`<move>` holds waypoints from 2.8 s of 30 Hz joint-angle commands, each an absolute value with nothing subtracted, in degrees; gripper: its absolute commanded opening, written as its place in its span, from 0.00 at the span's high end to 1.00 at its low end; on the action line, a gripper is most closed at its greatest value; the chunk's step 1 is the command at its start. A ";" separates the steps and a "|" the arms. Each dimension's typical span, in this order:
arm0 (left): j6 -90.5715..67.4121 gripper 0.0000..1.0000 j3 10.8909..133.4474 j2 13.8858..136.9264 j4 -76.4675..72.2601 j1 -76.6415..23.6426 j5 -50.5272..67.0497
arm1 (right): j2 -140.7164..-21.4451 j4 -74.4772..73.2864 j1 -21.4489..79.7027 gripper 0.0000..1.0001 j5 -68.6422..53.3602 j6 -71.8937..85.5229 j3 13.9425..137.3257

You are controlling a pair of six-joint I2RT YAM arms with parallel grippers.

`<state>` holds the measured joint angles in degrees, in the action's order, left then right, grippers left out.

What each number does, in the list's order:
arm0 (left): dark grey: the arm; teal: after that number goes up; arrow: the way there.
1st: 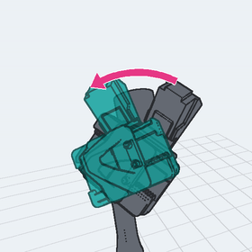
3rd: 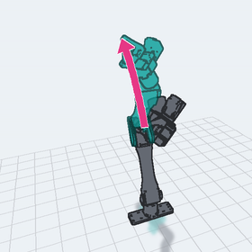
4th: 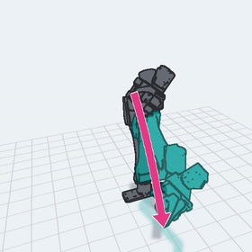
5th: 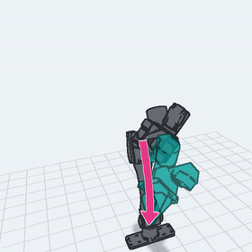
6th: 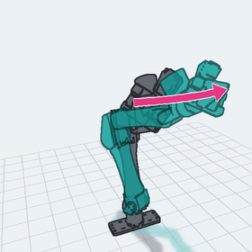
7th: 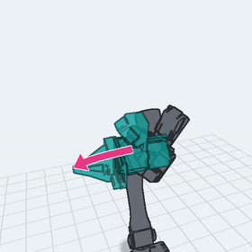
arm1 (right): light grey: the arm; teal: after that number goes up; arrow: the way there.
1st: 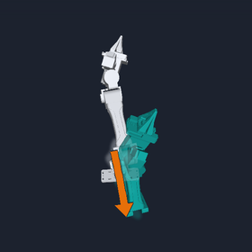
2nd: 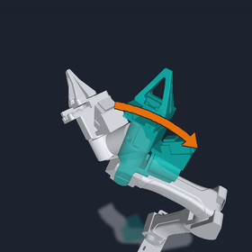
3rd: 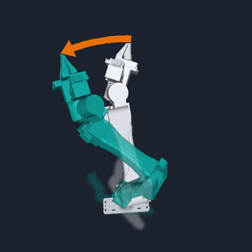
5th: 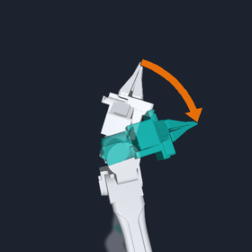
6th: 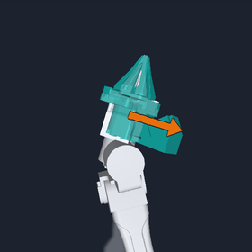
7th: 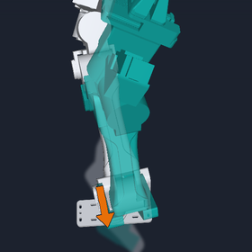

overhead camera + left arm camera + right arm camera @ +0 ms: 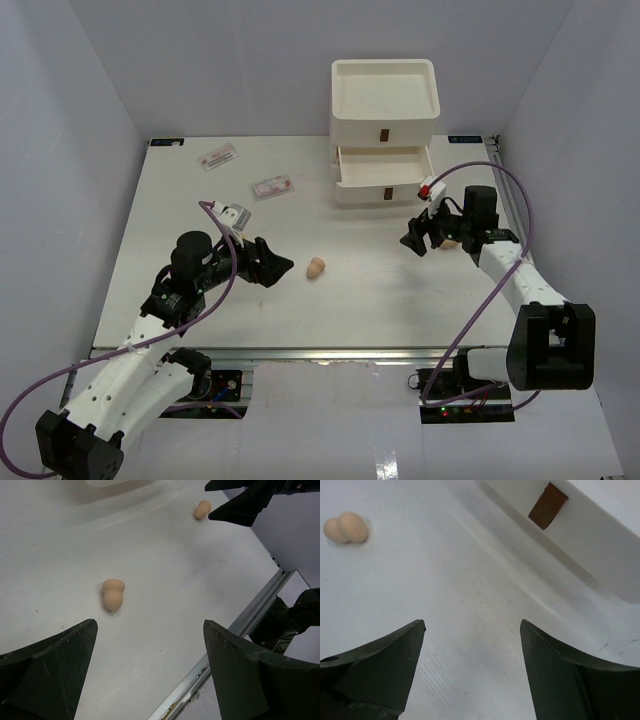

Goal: Organize the makeup

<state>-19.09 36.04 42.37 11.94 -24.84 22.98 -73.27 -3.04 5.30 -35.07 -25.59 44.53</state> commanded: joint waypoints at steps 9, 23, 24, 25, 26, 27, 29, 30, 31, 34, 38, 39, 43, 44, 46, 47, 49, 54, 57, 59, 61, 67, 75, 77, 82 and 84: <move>-19.16 0.02 35.95 41.31 10.81 -24.52 25.84 | -84.47 -19.50 -15.29 0.29 -33.73 -21.52 54.67; -19.07 0.02 35.95 40.61 10.81 -24.52 25.85 | -92.71 -9.47 -17.23 0.33 -22.62 -5.70 54.87; -19.07 0.02 35.95 40.61 10.81 -24.52 25.91 | -93.47 -9.28 -17.23 0.33 -22.73 -5.23 55.40; -19.07 0.02 35.90 40.61 10.81 -24.52 25.93 | -94.30 -9.14 -17.23 0.34 -23.11 -4.93 56.03; -19.07 0.02 35.88 40.62 10.81 -24.54 25.93 | -95.06 -9.05 -17.23 0.35 -23.63 -4.52 56.62; -19.07 0.02 35.94 40.69 10.81 -24.61 25.93 | -95.61 -9.05 -17.23 0.36 -24.24 -3.72 57.03; -19.07 0.02 35.91 40.61 10.81 -24.56 25.89 | -97.37 -8.39 -17.23 0.38 -24.82 -2.59 57.93; -19.07 0.02 35.83 40.64 10.81 -24.57 25.84 | -97.82 -7.97 -17.23 0.39 -24.91 -2.27 58.30; -19.07 0.02 35.81 40.69 10.85 -24.52 25.84 | -98.26 -7.65 -17.23 0.40 -24.96 -2.11 58.62; -18.99 0.02 35.86 40.74 10.90 -24.52 25.75 | -99.99 -7.56 -17.23 0.49 -25.69 -2.39 59.26; -18.98 0.02 35.95 40.87 10.87 -24.52 25.72 | -100.23 -7.74 -17.23 0.63 -27.07 -2.64 58.97; -18.98 0.02 35.95 40.87 10.82 -24.52 25.68 | -100.27 -7.88 -17.23 0.65 -27.21 -2.78 58.83; -19.02 0.02 35.95 40.83 10.86 -24.52 25.66 | -100.46 -9.41 -17.23 0.77 -28.72 -3.89 59.23; -19.06 0.02 35.95 40.80 10.81 -24.52 25.65 | -100.38 -9.86 -17.23 0.79 -29.10 -4.18 59.34; -18.99 0.02 35.95 40.85 10.83 -24.52 25.58 | -99.49 -10.53 -17.23 0.86 -30.86 -5.22 59.33; -18.98 0.02 35.95 40.81 10.86 -24.52 25.58 | -98.62 -10.80 -17.23 0.88 -32.35 -5.86 59.20; -18.98 0.02 35.91 40.75 10.93 -24.52 25.54 | -95.55 -10.89 -17.19 0.91 -35.34 -7.10 58.53; -18.98 0.02 35.86 40.87 10.90 -24.52 25.56 | -86.45 -10.55 -16.35 0.92 -42.62 -11.35 56.46; -18.97 0.02 35.95 40.89 10.92 -24.52 25.47 | -81.09 -10.62 -14.33 0.92 -44.94 -14.06 56.51; -18.90 0.02 35.95 40.99 10.99 -24.52 25.37 | -78.00 -9.94 -11.62 0.92 -44.45 -14.73 57.65; -18.90 0.02 35.95 41.11 10.92 -24.52 25.25 | -76.92 -8.65 -8.61 0.92 -41.58 -14.30 59.05; -18.97 0.02 35.95 41.31 11.16 -24.43 24.48 | -84.75 -7.21 -3.81 0.92 -37.55 -9.18 71.95; -18.79 0.02 35.95 41.76 11.28 -24.43 24.05 | -98.23 -7.14 -1.93 0.88 -33.41 -5.27 86.46; -18.72 0.02 35.95 41.84 11.43 -24.43 23.90 | -100.57 -7.66 -1.48 0.83 -33.02 -4.85 89.14; -18.72 0.02 35.95 42.01 11.43 -24.43 23.55 | -103.26 -8.26 -0.44 0.63 -30.77 -5.97 90.44; -18.67 0.02 35.95 42.30 11.51 -24.35 23.66 | -103.20 -8.21 -0.38 0.56 -30.46 -6.28 90.13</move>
<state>-19.05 36.03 42.00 11.62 -24.80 24.21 -103.37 -8.78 -1.06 -32.08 -6.16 87.72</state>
